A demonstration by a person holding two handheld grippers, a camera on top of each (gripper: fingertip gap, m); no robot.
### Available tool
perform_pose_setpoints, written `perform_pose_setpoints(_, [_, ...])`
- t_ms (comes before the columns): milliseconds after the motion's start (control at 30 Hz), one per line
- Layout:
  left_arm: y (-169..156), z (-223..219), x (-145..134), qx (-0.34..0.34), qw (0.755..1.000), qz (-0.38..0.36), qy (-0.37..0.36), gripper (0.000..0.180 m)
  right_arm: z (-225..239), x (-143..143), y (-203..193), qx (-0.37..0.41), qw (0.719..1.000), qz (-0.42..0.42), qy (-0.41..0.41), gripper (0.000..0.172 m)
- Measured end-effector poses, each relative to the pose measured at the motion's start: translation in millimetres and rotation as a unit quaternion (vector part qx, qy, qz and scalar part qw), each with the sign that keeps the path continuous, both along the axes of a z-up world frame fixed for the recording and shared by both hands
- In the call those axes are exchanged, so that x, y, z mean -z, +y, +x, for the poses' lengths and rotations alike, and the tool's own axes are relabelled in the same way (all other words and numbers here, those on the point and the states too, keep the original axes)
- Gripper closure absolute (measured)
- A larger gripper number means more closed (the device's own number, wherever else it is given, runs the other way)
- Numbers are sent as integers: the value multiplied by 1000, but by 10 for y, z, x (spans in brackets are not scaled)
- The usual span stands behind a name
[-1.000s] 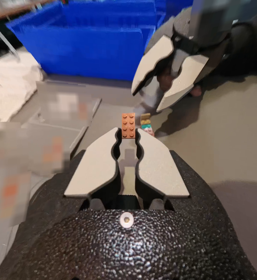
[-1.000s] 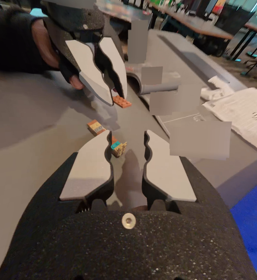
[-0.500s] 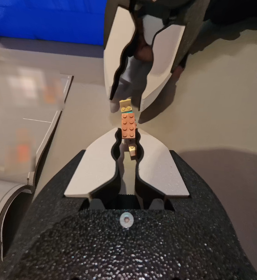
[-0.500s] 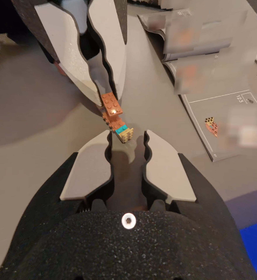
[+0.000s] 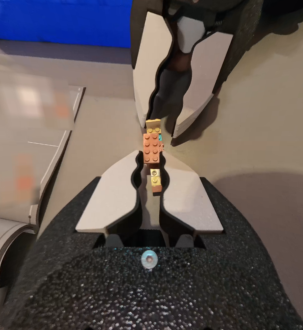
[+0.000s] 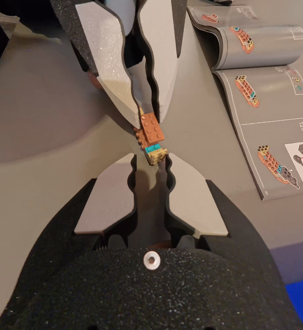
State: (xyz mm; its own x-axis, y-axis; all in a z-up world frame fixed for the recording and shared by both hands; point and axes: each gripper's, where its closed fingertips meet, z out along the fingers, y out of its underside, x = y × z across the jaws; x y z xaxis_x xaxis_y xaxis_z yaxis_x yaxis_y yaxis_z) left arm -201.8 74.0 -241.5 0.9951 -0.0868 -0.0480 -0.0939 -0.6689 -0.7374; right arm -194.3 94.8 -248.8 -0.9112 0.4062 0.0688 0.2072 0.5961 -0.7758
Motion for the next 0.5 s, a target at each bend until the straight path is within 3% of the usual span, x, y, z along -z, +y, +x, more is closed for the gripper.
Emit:
perform_pose_setpoints(367, [-19,-1,-2,10,1000,6,-11,164,-36,-6,-1,1,999,-22,-42,143])
perform_pose_setpoints(500, [-17,2,24,15,1000,-5,4,164,-33,35,-12,-1,999,-4,-39,152])
